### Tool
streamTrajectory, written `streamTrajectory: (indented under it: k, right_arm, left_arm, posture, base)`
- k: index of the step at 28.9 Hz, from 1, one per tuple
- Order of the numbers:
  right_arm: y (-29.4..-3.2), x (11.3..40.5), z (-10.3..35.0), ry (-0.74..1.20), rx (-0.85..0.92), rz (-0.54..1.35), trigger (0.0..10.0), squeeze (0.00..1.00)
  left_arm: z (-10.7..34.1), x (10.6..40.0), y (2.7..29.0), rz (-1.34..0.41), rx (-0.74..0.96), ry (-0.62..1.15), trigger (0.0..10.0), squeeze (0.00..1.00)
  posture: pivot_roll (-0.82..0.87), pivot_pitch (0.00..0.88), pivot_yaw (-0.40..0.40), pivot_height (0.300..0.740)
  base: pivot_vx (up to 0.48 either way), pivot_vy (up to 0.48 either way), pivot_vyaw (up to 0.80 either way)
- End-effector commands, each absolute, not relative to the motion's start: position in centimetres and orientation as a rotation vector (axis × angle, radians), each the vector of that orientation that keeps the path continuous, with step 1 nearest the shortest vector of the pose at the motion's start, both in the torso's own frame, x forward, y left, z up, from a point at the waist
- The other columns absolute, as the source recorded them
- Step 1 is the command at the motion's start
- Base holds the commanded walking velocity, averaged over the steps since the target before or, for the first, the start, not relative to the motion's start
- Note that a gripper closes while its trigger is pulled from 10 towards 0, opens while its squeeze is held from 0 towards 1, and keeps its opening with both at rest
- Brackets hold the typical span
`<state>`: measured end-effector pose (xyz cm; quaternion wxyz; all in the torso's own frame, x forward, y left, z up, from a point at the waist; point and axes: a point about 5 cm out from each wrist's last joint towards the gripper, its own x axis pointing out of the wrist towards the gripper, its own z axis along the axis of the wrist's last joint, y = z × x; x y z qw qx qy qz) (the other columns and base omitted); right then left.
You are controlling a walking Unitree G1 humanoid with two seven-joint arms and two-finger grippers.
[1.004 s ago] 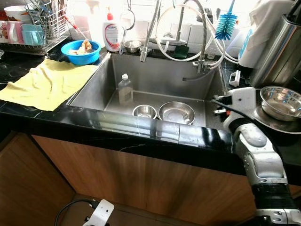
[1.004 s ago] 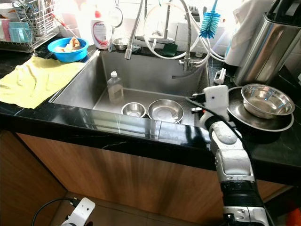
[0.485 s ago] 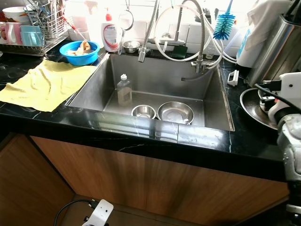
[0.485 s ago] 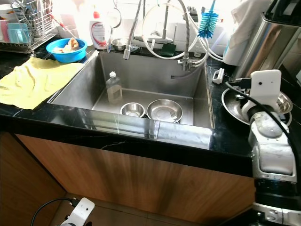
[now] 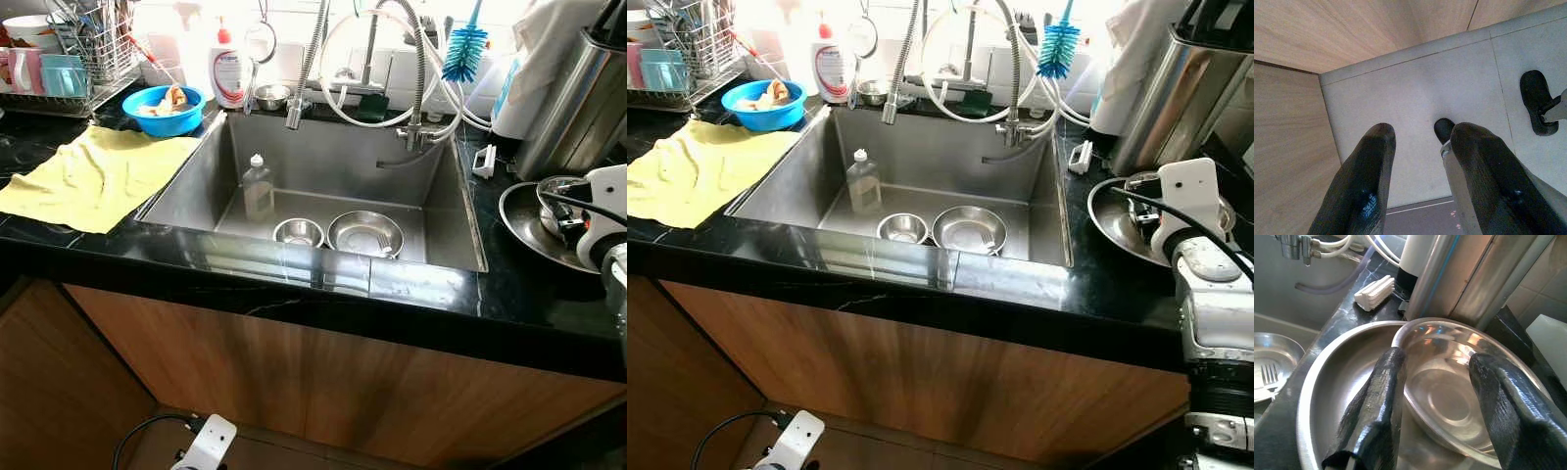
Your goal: Kitchen organization
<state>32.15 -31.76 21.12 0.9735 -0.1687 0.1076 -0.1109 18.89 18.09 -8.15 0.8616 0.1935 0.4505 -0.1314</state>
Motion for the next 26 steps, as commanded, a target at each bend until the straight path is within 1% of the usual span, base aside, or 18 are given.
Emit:
streamTrajectory:
  k: [1, 10, 16, 26]
  right_arm:
    - [-32.1, 32.3, 21.7, 0.218, -0.336, -0.216, 10.0, 0.00]
    - [-32.2, 32.3, 21.2, 0.255, -0.339, -0.185, 10.0, 0.00]
    - [-31.8, 32.5, 20.8, 0.272, -0.351, -0.130, 10.0, 0.00]
    - [-32.1, 32.5, 20.3, 0.306, -0.369, -0.143, 10.0, 0.00]
  left_arm:
    - [-8.2, 18.9, 18.0, -0.295, 0.423, 0.952, 10.0, 0.00]
    - [-8.2, 18.9, 18.0, -0.295, 0.424, 0.951, 10.0, 0.00]
    - [-8.2, 18.9, 18.1, -0.294, 0.425, 0.951, 10.0, 0.00]
    - [-8.2, 18.8, 18.1, -0.292, 0.423, 0.952, 10.0, 0.00]
  posture:
    - [-0.15, 0.020, -0.022, 0.740]
    - [-0.15, 0.020, -0.021, 0.740]
    - [-0.15, 0.015, -0.022, 0.740]
    - [-0.14, 0.009, -0.024, 0.740]
  base:
    - [0.000, 0.000, 0.00]
    - [0.000, 0.000, 0.00]
    - [0.000, 0.000, 0.00]
    - [0.000, 0.000, 0.00]
